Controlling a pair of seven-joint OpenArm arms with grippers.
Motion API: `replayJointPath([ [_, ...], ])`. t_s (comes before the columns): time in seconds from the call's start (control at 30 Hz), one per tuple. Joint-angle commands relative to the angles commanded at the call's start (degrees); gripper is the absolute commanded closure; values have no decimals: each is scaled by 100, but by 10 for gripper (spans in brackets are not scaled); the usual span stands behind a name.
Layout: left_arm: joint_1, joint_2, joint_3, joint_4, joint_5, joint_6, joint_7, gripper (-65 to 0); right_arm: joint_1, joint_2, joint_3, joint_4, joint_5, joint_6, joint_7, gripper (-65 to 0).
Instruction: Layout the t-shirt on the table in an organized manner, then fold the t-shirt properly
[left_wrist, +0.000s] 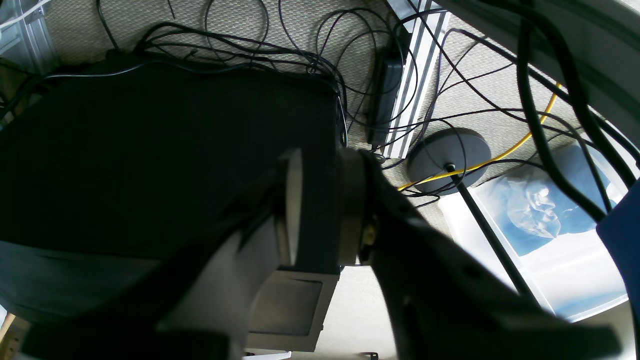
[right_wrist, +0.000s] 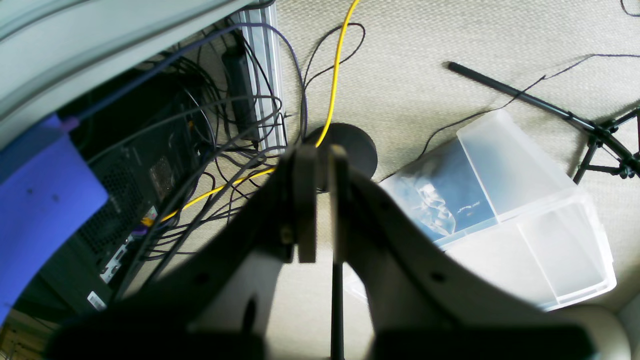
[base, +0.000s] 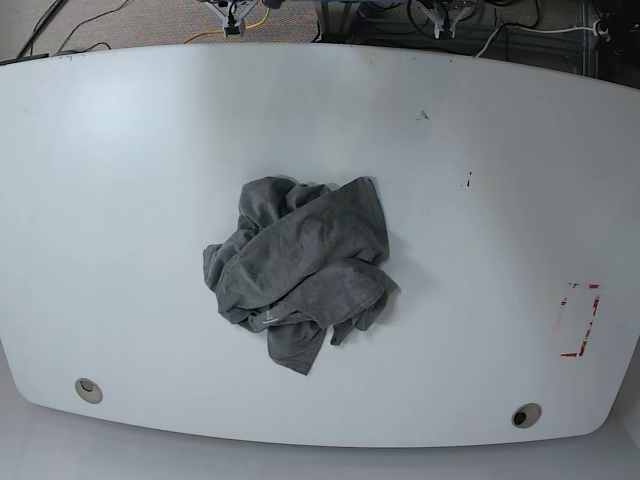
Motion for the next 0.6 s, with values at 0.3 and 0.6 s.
replayJointPath([
  [0.3, 103, -48, 15, 84, -29, -6, -120, -106, -14, 6, -3, 9, 4, 9, 3, -39],
  [0.6, 343, -97, 14, 320, -84, -20, -325, -116, -74, 41, -3, -43, -33, 73, -16, -38],
])
